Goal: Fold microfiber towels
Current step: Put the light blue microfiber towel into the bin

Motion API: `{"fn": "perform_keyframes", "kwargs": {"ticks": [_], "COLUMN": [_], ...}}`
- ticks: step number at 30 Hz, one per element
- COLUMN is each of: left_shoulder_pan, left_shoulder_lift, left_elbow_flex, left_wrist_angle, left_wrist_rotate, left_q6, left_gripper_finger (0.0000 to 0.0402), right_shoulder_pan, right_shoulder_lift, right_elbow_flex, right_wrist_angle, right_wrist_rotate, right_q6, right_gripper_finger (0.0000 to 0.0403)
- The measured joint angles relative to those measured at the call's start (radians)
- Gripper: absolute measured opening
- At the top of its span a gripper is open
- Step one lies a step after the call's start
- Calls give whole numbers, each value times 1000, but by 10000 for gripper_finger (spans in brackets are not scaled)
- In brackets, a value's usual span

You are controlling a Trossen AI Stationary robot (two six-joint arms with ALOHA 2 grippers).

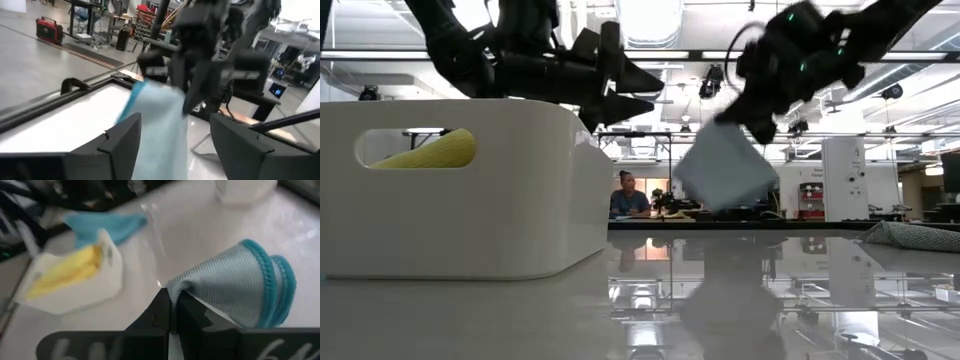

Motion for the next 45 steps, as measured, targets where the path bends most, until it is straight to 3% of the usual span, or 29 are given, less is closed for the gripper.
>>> {"fn": "perform_keyframes", "kwargs": {"ticks": [11, 17, 24, 30, 35, 41, 45], "left_shoulder_pan": [-2, -1, 1, 4, -2, -13, -34], "left_shoulder_lift": [-15, 19, 81, 176, 200, 188, 156], "left_elbow_flex": [-29, -15, 3, 74, 90, 84, 66], "left_wrist_angle": [5, 33, 178, 239, 292, 306, 295], "left_wrist_rotate": [110, 108, 108, 138, 164, 238, 266], "left_q6": [-187, -249, -263, -264, -244, -243, -296], "left_gripper_finger": [226, 226, 226, 224, 172, 30, 17], "right_shoulder_pan": [5, 12, 38, 51, 67, 114, 173], "right_shoulder_lift": [-168, -180, -179, -179, -180, -179, -176], "right_elbow_flex": [62, 78, 78, 78, 78, 78, 78], "right_wrist_angle": [-11, -9, -6, 12, 12, 14, 17], "right_wrist_rotate": [-7, -7, -6, -6, -4, 5, 80], "right_q6": [-16, -15, -14, -4, 24, 64, 106], "right_gripper_finger": [9, 10, 10, 11, 11, 11, 11]}}
